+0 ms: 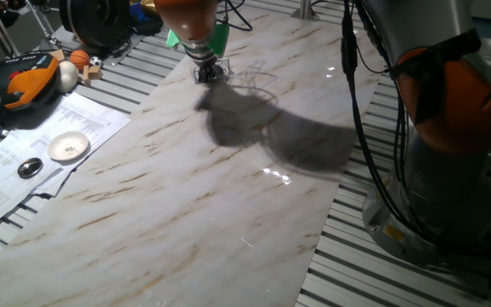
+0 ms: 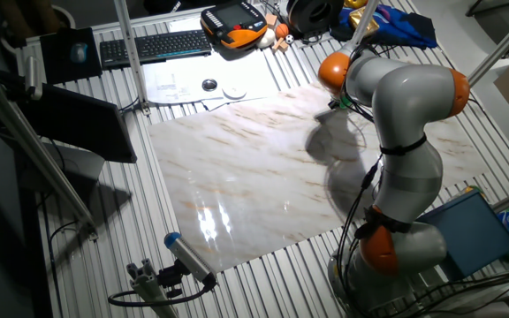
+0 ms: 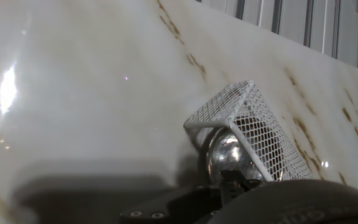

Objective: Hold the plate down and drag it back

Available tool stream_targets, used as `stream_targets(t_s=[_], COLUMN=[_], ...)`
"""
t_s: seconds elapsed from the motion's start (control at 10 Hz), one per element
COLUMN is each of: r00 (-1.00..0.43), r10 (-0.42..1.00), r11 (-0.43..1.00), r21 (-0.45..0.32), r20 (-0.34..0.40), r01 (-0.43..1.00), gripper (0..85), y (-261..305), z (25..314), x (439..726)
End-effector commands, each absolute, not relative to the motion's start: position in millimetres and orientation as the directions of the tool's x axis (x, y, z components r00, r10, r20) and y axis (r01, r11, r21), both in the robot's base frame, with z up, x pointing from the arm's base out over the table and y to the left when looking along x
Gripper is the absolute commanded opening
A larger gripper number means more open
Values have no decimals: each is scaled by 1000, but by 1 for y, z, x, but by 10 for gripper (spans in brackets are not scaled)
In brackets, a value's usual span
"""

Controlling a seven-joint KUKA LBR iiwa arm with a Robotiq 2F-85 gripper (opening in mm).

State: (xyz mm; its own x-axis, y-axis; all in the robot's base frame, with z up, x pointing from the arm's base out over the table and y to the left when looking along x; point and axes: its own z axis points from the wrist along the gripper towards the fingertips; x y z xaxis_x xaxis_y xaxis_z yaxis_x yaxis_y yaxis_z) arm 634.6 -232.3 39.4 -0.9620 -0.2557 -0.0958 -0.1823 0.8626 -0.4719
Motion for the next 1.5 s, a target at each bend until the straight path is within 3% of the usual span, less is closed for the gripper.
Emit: stream_targets(t_s=[0.0, 0.5, 0.9, 1.4], r00=[-962, -970, -970, -933], r10=[-255, -195, 9, 171], r11=[862, 871, 901, 890], r21=[-474, -481, -419, -357], r20=[-98, -144, -242, -318], r01=[-180, -104, 113, 285], gripper=[0, 0, 0, 0], y=[-232, -232, -230, -233], z=[39, 38, 38, 37], x=[635, 635, 635, 635])
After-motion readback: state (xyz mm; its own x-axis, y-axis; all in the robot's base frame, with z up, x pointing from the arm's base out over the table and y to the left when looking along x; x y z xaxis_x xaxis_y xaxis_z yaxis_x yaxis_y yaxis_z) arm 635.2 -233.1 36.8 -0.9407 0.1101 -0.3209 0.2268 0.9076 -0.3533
